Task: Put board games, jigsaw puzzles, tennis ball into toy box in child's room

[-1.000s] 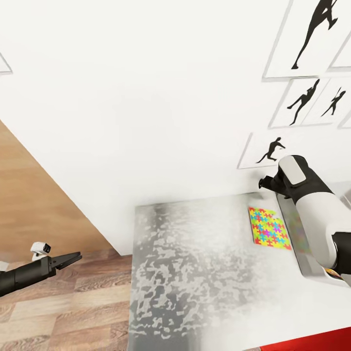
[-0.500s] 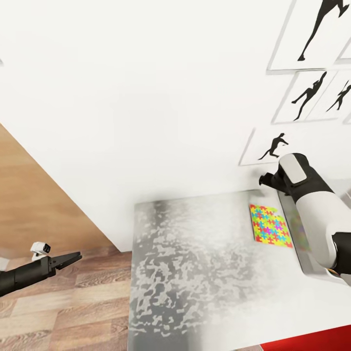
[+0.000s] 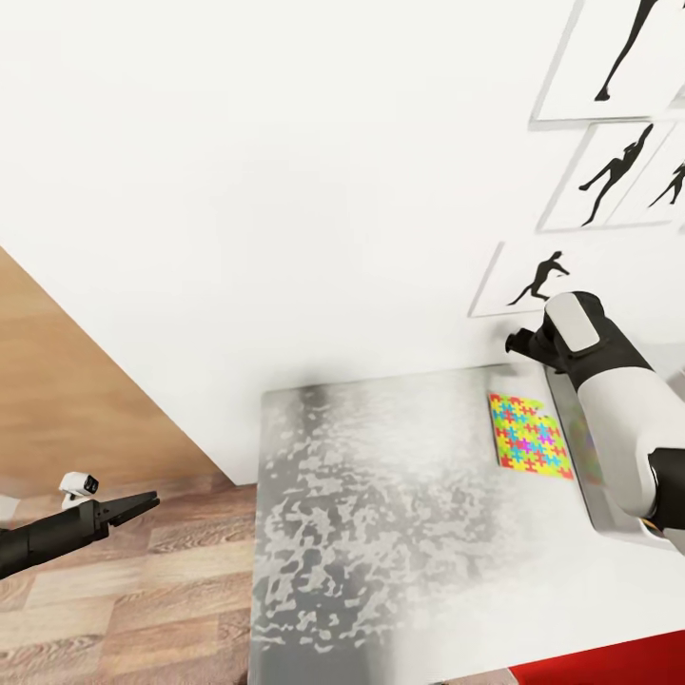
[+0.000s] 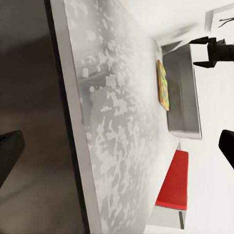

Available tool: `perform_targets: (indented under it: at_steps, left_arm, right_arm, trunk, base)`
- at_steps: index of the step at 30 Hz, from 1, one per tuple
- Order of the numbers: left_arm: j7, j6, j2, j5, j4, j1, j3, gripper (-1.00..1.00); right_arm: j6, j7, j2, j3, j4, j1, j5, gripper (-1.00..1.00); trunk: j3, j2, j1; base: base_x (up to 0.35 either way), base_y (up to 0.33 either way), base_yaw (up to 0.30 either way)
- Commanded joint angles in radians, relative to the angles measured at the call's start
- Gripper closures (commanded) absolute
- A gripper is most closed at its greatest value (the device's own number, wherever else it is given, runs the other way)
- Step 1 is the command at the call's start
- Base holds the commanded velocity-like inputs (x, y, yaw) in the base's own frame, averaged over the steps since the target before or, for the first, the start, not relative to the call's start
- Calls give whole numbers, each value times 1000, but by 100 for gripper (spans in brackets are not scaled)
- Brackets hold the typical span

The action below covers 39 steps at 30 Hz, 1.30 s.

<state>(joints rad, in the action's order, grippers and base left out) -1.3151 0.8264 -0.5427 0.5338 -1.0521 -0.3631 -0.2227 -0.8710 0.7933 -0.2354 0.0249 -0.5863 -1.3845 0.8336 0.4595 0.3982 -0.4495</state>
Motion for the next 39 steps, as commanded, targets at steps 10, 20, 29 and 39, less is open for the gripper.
perform_targets:
  at_steps: [10,20,29,39]
  left_arm:
    - [-1,9,0,3,1,0,0,-100]
    - [-1,9,0,3,0,0,0,-100]
    - [-2,9,-4,3,1,0,0,-100]
    - [-2,8,-11,4,1,0,0,-100]
  right_arm:
    - [-2,9,3,3,-1,-18,10,-100]
    - [-2,9,3,3,-1,-33,9,-100]
    - [-2,9,2,3,-1,-42,9,-100]
    - [-2,9,2,3,-1,-47,9,-100]
  trunk:
    - [18,2,0]
    - [34,2,0]
    - [49,2,0]
    - [66,2,0]
  base:
    - [0,0,0]
    - [0,0,0]
    - [0,0,0]
    - [0,0,0]
